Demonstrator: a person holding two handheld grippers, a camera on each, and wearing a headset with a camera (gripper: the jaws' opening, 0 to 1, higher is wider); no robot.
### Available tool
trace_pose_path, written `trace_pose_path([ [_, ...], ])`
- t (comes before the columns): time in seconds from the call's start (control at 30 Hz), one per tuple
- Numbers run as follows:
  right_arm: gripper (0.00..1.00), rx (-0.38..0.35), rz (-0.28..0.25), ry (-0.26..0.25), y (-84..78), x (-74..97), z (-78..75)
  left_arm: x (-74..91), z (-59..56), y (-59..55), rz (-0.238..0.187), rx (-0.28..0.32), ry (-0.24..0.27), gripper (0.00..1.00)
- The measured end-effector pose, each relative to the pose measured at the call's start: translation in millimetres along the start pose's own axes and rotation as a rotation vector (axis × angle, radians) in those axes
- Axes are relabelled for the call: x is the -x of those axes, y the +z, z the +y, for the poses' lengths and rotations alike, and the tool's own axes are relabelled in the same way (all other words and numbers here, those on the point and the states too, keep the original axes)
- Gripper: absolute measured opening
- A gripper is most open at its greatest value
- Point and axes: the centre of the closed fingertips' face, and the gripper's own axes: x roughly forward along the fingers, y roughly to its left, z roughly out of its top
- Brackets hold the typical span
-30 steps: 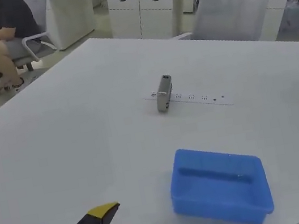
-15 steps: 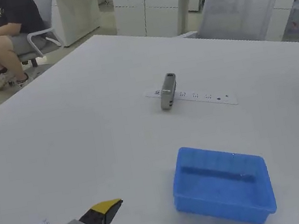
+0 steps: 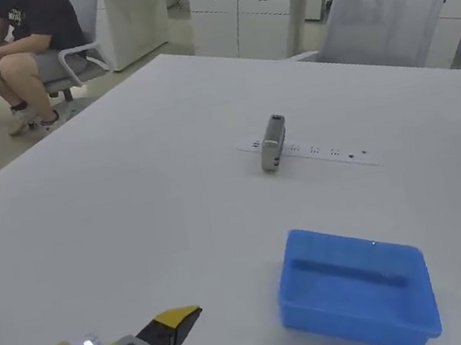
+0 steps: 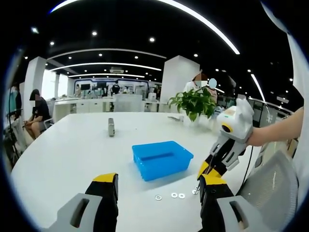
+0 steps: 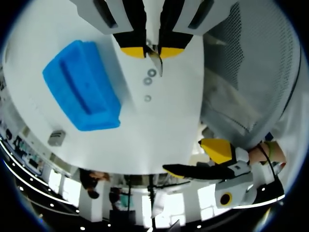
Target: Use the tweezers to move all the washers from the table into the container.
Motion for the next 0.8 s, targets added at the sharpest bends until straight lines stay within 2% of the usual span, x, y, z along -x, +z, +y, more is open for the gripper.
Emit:
trace_pose_path([
  [0.13,0.04,-0.059,-0.031,-0.011,-2.7,5.6,-3.7,-0.1,-0.3,-0.5,0.002,-0.002,-0.001,0.69],
  [0.3,0.03,-0.09,-0.043,-0.018,-2.3,11.3,-9.1,-0.4,-1.4,-1.9,0.01,-0.01,-0.004,0.69],
  [0.43,0.03,-0.078,-0.016,-0.007,-3.8,9.5,-7.3,-0.9,-2.7,-3.0,0.016,-0.018,-0.008,0.68],
  [0.8,0.04,-0.051,0.018,0.015,-5.0,4.6,-2.5,-1.3,-2.2,-5.1,0.026,-0.026,-0.007,0.68],
])
